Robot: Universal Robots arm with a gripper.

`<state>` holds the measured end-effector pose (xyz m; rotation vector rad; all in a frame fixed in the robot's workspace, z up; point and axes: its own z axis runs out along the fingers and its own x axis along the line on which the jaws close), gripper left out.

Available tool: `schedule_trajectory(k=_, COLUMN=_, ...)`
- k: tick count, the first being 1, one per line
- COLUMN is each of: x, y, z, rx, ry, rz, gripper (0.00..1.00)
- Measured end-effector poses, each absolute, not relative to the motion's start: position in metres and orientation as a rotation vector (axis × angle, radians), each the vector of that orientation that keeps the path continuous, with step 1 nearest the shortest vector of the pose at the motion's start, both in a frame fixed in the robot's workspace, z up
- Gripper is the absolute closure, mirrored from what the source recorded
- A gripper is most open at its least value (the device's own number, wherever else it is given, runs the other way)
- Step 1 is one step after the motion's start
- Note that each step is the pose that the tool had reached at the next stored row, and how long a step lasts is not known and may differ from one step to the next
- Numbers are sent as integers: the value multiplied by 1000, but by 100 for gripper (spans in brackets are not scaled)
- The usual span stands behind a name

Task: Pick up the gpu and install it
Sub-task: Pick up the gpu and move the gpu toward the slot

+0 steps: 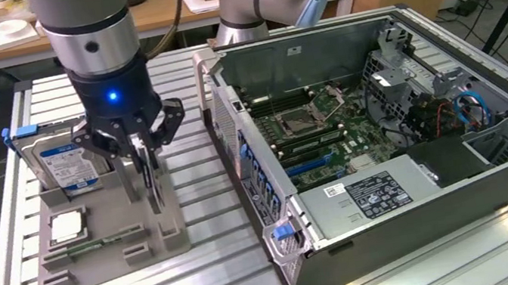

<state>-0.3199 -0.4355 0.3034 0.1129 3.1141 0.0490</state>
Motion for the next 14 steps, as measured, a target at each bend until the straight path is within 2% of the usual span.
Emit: schedule_trajectory(k=14, x=-320, y=-436, z=319, rx=113, ry=3114, rz=49, gripper=74)
